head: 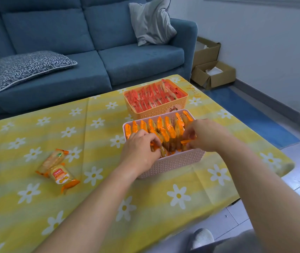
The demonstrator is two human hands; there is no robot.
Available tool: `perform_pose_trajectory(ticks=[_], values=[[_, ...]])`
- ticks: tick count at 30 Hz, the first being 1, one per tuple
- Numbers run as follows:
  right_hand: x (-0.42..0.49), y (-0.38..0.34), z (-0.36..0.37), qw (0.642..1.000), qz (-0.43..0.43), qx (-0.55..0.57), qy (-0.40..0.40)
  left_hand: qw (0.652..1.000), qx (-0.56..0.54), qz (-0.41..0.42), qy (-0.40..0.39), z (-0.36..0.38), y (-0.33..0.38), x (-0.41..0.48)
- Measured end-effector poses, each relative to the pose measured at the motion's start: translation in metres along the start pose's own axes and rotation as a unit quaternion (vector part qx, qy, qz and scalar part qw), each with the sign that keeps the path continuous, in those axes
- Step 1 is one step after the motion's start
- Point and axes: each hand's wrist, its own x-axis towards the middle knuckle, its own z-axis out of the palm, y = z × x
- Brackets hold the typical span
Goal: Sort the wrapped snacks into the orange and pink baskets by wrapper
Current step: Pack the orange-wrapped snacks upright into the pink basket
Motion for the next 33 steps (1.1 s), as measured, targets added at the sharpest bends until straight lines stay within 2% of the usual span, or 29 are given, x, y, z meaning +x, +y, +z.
perform_pose_trajectory(ticks=[4,9,12,14,15,18,21,24,26,30,33], values=[[0.001,-0.007,0.0,0.999,-0.003,0.026,0.04,1.0,-0.009,-0.008,-0.006,-0.002,0.0,-0.001],[0.0,-0.03,0.008,0.986,0.041,0.093,0.135,1.0,-0.022,-0.008,0.014,-0.002,0.003,-0.001],[0.001,-0.043,0.022,0.989,0.033,0.122,0.082,0.997,-0.036,0.031,0.063,0.001,0.009,-0.003],[0.002,-0.042,0.022,0.987,0.017,0.161,0.017,0.996,-0.038,0.06,0.059,0.005,0.013,-0.003],[0.003,-0.038,0.019,0.984,0.015,0.177,0.011,0.996,-0.033,0.066,0.048,0.007,0.014,-0.002],[0.007,-0.014,0.01,0.972,0.063,0.197,0.108,0.998,0.005,0.059,0.028,0.01,0.016,0.0],[0.003,0.008,0.003,0.961,0.094,0.179,0.189,0.998,0.019,0.047,0.034,0.012,0.015,0.002],[0.002,0.013,0.005,0.981,0.051,0.145,0.116,0.999,0.019,0.038,0.03,0.011,0.016,0.003],[0.004,0.01,0.01,0.994,0.043,0.076,0.068,0.999,0.017,0.035,0.024,0.011,0.016,0.003],[0.012,0.002,0.017,0.994,0.051,-0.029,0.093,0.999,0.014,0.031,0.018,0.011,0.015,0.002],[0.011,-0.002,0.015,0.995,0.037,-0.072,0.057,0.999,0.009,0.028,0.014,0.01,0.014,0.002]])
